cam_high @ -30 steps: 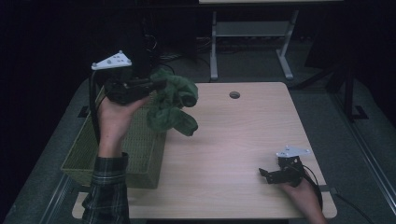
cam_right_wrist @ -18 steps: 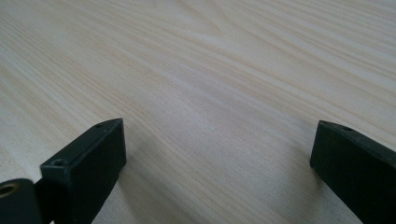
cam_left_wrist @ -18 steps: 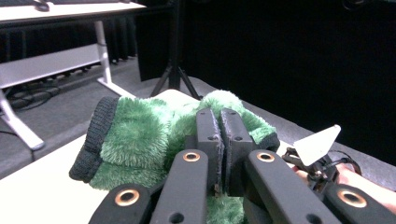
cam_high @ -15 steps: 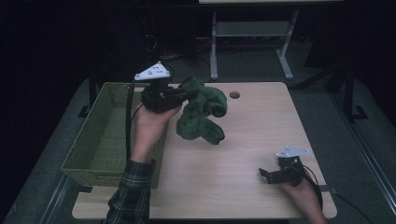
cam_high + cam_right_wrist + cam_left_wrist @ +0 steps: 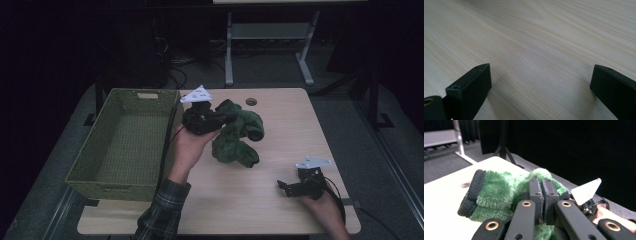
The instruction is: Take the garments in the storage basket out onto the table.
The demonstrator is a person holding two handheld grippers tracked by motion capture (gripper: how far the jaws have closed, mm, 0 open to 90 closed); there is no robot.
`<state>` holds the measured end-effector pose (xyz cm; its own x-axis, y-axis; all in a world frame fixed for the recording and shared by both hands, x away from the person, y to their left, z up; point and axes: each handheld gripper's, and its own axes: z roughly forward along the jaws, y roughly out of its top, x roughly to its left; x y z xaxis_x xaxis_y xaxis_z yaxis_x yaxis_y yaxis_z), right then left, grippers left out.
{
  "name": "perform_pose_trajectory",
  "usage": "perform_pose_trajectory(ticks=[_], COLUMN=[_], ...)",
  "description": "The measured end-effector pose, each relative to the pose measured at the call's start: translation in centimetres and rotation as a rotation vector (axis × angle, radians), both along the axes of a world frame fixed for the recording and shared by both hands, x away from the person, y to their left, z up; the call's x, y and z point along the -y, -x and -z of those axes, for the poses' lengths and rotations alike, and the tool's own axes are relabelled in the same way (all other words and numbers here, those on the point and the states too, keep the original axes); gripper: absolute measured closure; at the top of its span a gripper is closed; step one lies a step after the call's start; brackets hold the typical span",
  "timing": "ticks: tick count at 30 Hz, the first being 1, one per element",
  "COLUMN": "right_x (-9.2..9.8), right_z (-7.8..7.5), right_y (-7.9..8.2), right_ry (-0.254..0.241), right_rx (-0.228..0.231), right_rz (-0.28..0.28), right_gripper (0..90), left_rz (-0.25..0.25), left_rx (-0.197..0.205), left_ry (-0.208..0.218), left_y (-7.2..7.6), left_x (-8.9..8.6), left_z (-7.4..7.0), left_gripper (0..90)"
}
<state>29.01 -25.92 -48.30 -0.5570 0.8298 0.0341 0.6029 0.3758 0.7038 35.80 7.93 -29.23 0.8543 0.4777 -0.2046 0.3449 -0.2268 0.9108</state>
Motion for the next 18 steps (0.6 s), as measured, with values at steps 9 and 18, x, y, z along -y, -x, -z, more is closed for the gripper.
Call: perform_pose_trajectory(ticks=[9,18], right_x=[0.0,0.0], right_z=[0.0,0.0], right_y=[0.0,0.0], right_ry=[0.000,0.001], right_rx=[0.000,0.000], right_rz=[0.000,0.000], right_gripper=[3.2,3.2], left_rz=[0.026,0.037], left_rx=[-0.083,-0.182], left_ry=[-0.004,-0.018], left_y=[-0.2,-0.7], left_x=[2.6,4.3], left_z=[4.5,10.1], left_gripper=[88.0,87.9])
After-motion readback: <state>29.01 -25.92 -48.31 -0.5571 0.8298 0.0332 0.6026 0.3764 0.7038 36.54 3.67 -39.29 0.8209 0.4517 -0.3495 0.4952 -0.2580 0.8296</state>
